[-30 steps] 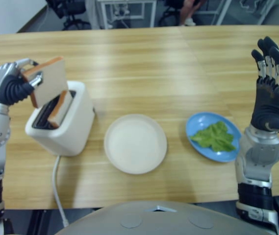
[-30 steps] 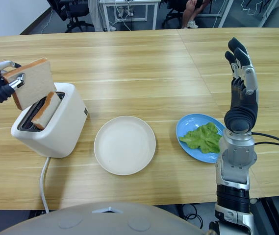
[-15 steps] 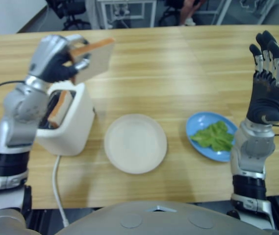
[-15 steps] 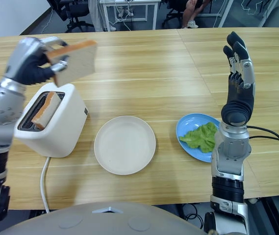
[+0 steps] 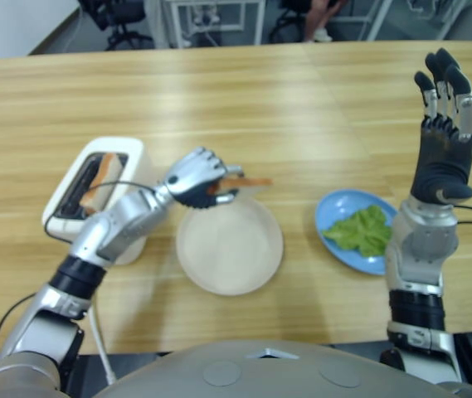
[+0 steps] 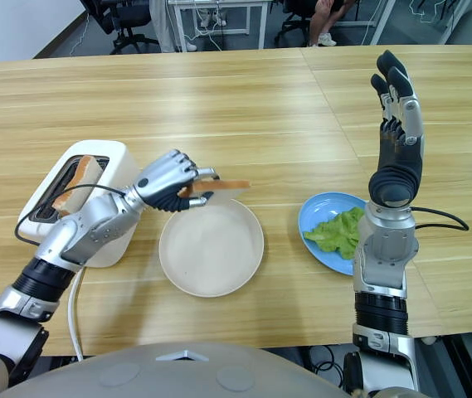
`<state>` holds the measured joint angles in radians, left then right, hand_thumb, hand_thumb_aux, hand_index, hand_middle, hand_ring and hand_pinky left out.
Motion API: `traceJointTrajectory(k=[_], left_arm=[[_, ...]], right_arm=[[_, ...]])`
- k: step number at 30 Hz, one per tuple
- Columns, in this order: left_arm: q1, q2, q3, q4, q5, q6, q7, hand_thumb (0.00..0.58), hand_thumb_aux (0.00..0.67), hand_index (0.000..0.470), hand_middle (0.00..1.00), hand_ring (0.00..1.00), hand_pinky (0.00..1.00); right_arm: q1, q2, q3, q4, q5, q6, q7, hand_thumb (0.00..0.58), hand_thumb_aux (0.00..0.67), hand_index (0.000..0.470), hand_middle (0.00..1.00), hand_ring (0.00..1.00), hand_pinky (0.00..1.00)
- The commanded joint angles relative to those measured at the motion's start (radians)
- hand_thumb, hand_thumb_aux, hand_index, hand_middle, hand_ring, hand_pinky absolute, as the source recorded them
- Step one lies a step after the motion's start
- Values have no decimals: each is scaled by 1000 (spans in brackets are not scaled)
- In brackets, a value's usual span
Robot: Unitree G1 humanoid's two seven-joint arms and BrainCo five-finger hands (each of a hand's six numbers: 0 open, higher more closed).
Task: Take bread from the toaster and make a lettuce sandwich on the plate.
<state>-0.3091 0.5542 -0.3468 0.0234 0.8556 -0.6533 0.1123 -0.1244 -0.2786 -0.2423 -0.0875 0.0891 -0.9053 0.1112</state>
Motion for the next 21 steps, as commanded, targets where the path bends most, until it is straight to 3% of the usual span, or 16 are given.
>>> traceJointTrajectory(k=[1,13,15,16,17,18,21], left_arm=[[35,3,-50,40,79,-36,55,580,670,460,1000,1000,1000],[91,28,-204,141,275,-13,85,580,670,460,1000,1000,1000],[105,31,-216,135,278,-1,70,580,670,460,780,780,780],[109,35,-222,130,280,1,62,524,462,317,408,408,408],[113,37,-224,125,279,6,56,331,231,159,0,0,0],[115,39,-225,124,268,7,41,0,0,0,0,0,0],[129,46,-223,111,229,9,-7,0,0,0,0,0,0]], right_arm=[[7,1,0,-18,14,7,4,0,0,0,0,0,0],[33,-8,-1,-59,26,35,8,0,0,0,0,0,0],[35,-10,-2,-64,29,38,10,0,0,0,0,0,0],[36,-11,-3,-66,31,40,11,0,0,0,0,0,0],[38,-13,-5,-69,33,41,12,0,0,0,0,0,0],[40,-14,-7,-71,34,42,13,0,0,0,0,0,0],[44,-18,-12,-77,37,46,14,0,0,0,0,0,0]])
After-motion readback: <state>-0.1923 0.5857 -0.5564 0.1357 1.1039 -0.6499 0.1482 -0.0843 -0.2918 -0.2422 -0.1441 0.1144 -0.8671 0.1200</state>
